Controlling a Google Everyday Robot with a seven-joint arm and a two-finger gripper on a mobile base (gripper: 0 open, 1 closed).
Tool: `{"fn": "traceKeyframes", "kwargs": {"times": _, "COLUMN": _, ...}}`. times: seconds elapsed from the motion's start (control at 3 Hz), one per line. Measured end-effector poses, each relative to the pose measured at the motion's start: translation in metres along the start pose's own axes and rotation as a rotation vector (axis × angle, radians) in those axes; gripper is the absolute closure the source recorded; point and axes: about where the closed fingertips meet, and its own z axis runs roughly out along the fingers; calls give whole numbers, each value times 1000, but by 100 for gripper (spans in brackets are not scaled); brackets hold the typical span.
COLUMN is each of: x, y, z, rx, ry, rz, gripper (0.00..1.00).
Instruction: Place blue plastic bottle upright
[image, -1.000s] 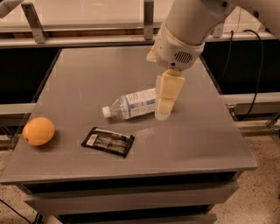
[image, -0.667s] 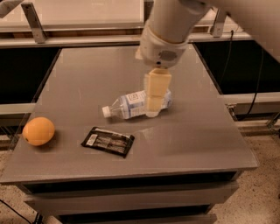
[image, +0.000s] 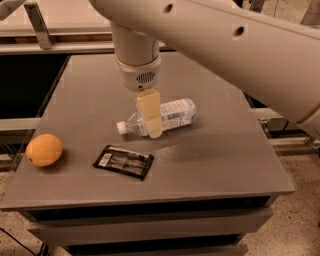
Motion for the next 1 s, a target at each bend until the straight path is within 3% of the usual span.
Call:
{"fn": "traceKeyframes", "kwargs": {"times": 0.33, "x": 1, "y": -1, "z": 19, "rx": -48, "ry": 52, "rz": -25, "gripper": 0}}
{"fn": "traceKeyframes", "kwargs": {"times": 1.0, "x": 12, "y": 0, "z": 31, "rx": -45, "ry": 19, "rz": -1, "gripper": 0}}
